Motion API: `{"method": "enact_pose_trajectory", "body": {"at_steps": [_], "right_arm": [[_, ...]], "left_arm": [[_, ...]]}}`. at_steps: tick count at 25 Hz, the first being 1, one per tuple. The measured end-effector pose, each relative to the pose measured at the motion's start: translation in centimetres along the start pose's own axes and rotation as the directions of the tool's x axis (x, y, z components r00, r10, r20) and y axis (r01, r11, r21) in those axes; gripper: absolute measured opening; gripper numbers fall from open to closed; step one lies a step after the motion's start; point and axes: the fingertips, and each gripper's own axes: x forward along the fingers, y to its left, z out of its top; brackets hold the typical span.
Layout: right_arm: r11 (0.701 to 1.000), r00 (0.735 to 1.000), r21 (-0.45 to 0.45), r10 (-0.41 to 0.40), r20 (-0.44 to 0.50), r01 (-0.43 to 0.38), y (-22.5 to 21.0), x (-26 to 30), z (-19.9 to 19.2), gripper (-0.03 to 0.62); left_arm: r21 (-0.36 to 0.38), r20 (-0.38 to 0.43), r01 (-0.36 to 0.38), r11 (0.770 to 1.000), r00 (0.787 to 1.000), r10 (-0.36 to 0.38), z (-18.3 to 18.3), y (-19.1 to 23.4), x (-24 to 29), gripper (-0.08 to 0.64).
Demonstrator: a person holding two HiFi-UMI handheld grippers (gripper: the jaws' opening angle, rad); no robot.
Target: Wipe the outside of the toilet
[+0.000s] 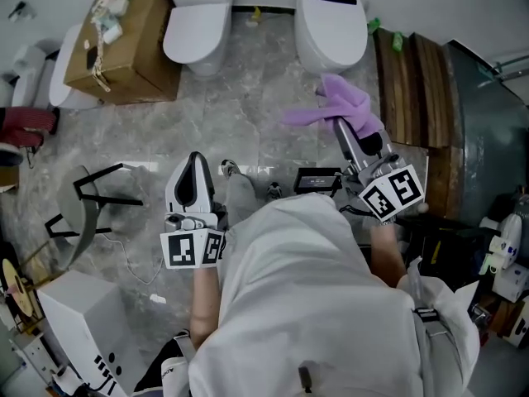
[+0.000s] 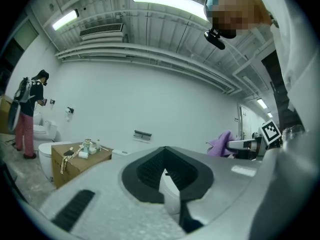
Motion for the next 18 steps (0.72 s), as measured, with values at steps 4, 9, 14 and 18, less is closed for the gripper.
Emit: {"method": "enact_pose_trajectory", "body": {"at_steps": [4, 9, 14, 18], "right_arm": [[0.999, 0.999, -0.048, -0.014, -0.044, 0.011, -2.3, 2.9, -0.4, 0.091], [0.995, 0.992, -0.081, 0.053, -0.113, -0.062, -6.0, 8.8, -0.8, 0.091], [0.996, 0.993, -0.088, -0.005, -0.115, -0.006, -10.8, 14.8, 1.8, 0.092], [0.984, 0.982, -0.179, -0.036, -0.187, 0.002, -14.1, 19.2, 3.0, 0.091]], "left_arm": [[0.083, 0.029, -0.029, 0.996, 0.999, 0.026, 0.8, 2.9, 2.8, 0.006], [0.197, 0.023, -0.021, 0.980, 1.000, 0.017, 1.2, 8.6, 9.0, 0.006], [0.125, 0.031, -0.010, 0.992, 0.999, 0.006, 1.6, 16.2, 16.5, 0.006], [0.120, 0.054, 0.036, 0.992, 0.998, -0.043, 3.7, 19.2, 22.7, 0.006]]}}
